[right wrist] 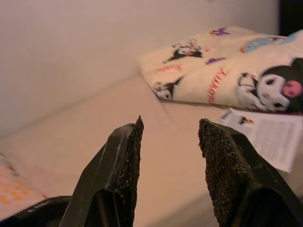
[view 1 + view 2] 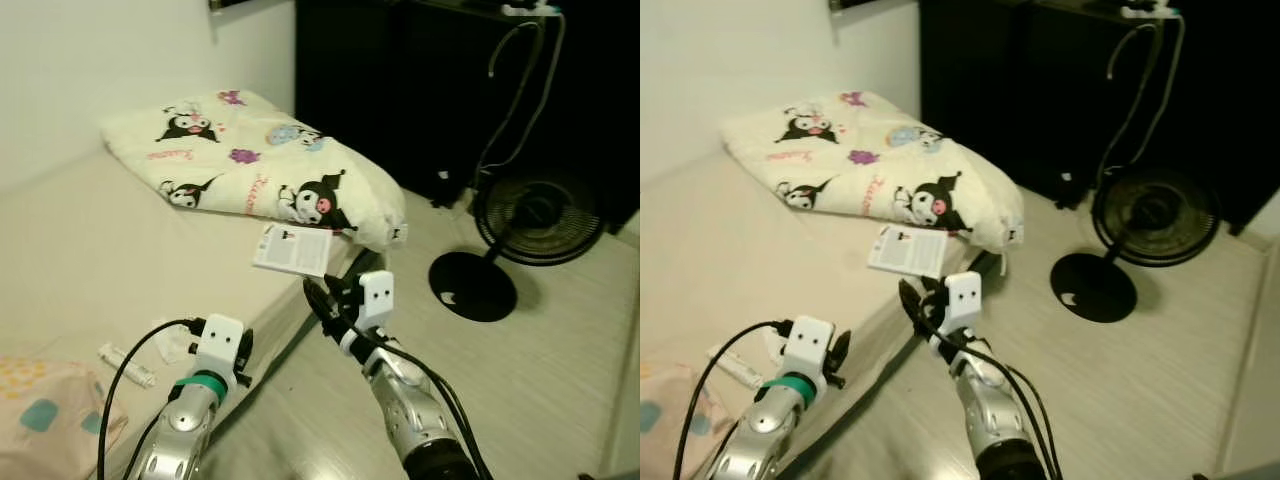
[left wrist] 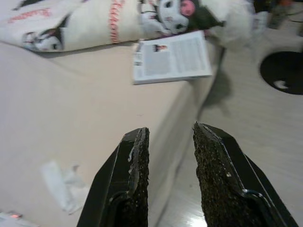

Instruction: Clean up the room

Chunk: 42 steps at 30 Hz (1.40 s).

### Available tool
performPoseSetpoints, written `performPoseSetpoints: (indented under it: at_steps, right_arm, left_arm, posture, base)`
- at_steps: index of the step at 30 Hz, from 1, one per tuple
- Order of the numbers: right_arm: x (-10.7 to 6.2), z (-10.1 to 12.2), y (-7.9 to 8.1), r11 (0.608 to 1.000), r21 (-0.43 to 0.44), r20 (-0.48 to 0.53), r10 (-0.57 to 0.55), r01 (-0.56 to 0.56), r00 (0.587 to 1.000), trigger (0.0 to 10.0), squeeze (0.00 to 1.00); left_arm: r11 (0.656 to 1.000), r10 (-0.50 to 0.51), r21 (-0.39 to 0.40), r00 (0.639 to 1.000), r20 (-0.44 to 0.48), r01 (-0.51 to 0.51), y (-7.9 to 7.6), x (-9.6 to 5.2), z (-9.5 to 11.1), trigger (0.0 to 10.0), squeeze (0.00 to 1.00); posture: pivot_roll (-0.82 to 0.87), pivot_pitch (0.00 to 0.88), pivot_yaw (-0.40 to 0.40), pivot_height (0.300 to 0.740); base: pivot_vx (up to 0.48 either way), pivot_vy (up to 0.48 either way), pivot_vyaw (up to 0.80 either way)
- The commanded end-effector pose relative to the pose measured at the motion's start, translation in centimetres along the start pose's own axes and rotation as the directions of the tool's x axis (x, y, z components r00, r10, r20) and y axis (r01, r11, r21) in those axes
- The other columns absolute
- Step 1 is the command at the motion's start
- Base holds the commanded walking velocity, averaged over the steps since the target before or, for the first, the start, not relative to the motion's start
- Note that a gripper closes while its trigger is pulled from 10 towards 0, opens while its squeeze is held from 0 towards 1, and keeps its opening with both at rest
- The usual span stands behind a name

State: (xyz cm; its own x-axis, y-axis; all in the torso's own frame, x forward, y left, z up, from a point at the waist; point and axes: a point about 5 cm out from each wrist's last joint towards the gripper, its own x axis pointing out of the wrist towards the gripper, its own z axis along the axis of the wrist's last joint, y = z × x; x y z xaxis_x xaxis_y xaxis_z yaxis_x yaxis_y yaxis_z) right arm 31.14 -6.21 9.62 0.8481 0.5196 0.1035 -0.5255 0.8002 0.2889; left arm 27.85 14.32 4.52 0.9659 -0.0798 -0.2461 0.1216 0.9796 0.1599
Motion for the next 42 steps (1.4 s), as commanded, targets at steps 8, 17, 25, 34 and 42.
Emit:
performPoseSetpoints:
  at_steps: [8, 17, 25, 34, 42]
  right_arm:
    - [0.0, -0.5, 3.5, 0.974, 0.131, -0.008, 0.19, -0.187, 0.982, 10.0, 0.0]
    - [-0.1, 0.6, 5.0, 0.926, 0.225, 0.042, 0.3, -0.302, 0.953, 10.0, 0.0]
    - [-0.6, 1.3, 5.3, 0.895, 0.28, 0.048, 0.348, -0.347, 0.936, 10.0, 0.0]
    - [-0.7, 1.3, 5.1, 0.895, 0.286, 0.029, 0.35, -0.343, 0.936, 10.0, 0.0]
    - [-0.9, 1.2, 4.8, 0.898, 0.287, 0.007, 0.345, -0.332, 0.939, 10.0, 0.0]
  left_arm:
    - [0.999, 0.033, -0.001, 0.999, -0.019, -0.033, 0.1, 0.4, 0.4, 10.0, 0.0]
    - [0.997, 0.074, -0.009, 0.997, -0.024, -0.074, 0.5, 0.6, 0.6, 10.0, 0.0]
    - [0.991, 0.129, -0.016, 0.99, -0.059, -0.131, 0.9, 0.7, 0.2, 10.0, 0.0]
    - [0.987, 0.157, -0.032, 0.984, -0.083, -0.16, 1.2, 0.7, -0.1, 10.0, 0.0]
    - [0.984, 0.17, -0.03, 0.982, -0.083, -0.173, 1.3, 0.7, -0.2, 10.0, 0.0]
  posture:
    - [0.05, 0.001, 0.027, 0.74]
    - [0.05, 0.002, 0.026, 0.74]
    - [0.06, 0.003, 0.024, 0.74]
    - [0.06, 0.001, 0.019, 0.74]
    - [0.06, 0.0, 0.012, 0.74]
  base:
    - [0.0, 0.0, 0.77]
    - [0.0, 0.0, 0.77]
    - [0.0, 0.0, 0.77]
    - [0.0, 0.0, 0.77]
    - [0.0, 0.0, 0.77]
